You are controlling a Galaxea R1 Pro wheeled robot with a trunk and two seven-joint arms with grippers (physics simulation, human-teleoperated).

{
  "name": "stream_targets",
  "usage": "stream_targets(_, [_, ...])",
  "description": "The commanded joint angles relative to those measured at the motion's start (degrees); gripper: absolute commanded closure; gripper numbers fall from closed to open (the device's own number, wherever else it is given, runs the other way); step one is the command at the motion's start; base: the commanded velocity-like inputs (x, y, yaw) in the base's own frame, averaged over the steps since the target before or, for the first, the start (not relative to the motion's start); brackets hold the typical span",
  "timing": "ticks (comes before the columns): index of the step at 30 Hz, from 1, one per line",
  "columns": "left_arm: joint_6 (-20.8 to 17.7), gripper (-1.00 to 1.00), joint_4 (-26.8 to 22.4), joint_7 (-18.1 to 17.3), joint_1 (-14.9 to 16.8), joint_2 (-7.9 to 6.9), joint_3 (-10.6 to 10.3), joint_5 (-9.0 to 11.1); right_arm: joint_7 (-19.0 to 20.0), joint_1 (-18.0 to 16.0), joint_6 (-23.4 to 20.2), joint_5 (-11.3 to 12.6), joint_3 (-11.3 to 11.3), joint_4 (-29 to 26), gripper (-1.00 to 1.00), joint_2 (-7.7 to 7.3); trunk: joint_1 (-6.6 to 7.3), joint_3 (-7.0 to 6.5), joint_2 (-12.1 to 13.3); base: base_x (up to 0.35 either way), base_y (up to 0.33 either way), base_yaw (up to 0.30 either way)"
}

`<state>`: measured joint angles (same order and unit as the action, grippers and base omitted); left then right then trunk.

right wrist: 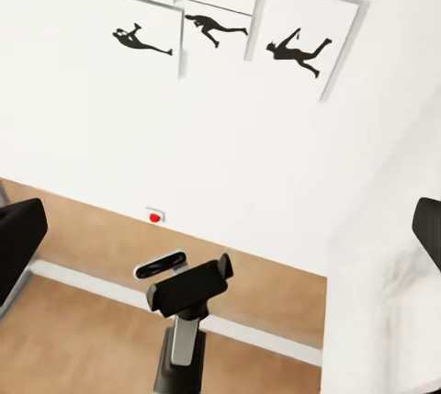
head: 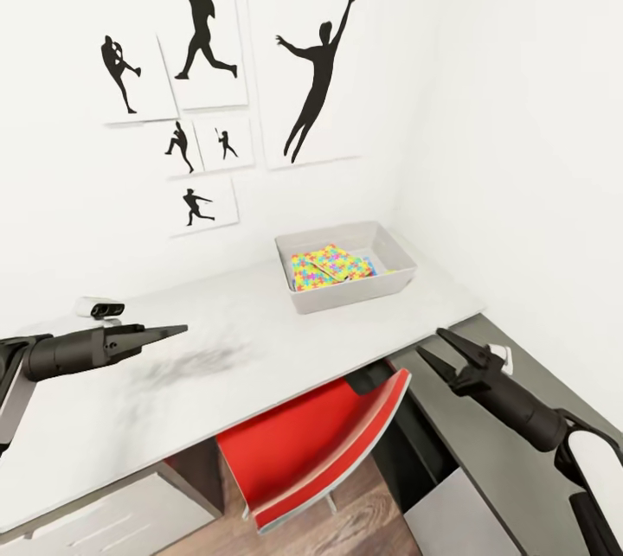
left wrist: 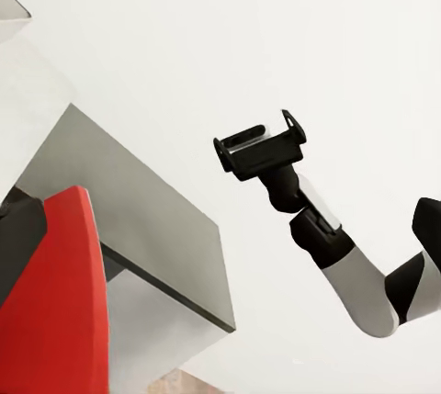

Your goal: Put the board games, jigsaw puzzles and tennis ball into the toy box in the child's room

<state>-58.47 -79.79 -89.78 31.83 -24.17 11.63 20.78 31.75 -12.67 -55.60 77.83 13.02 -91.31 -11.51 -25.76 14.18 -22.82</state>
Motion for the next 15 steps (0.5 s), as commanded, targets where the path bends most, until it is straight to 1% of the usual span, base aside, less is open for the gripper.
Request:
stream_targets(1, [-0.7,-1.0,-0.1,-0.2,-0.1,-0.01,0.0,0.0,0.6,0.1,-0.2,-0.2,0.1,0.0,-1.0,-0.04,-0.03,0.01,-0.1,-0.052,0.0,0.0])
stream_targets(5, [-1.0,-1.0,-0.5,-0.2,-0.2,-0.31,0.2,0.0,1.4,0.7,-0.1,-0.2,0.1,0.1,-1.0,-0.27,-0.03,-0.36,-0.1,-0.026,0.0,0.0])
stream_targets(8, [-0.9,-1.0,-0.5,-0.2,-0.8,-1.49,0.6,0.1,2.0,1.5,0.0,-0.3,0.1,0.1,-1.0,-0.05,-0.03,-0.65,-0.1,-0.008,0.0,0.0])
stream_targets(10, [-0.8,-1.0,-0.2,-0.2,-1.7,-1.82,0.7,0.1,2.3,1.7,0.0,-0.3,0.1,0.0,-1.0,-0.03,-0.03,-0.83,-0.1,-0.004,0.0,0.0])
stream_targets(15, [-0.6,-1.0,-0.7,-0.2,-2.6,-1.88,0.6,0.1,2.9,2.0,0.0,-0.3,0.2,0.0,-1.0,-0.26,-0.03,-1.27,-0.1,-0.002,0.0,0.034])
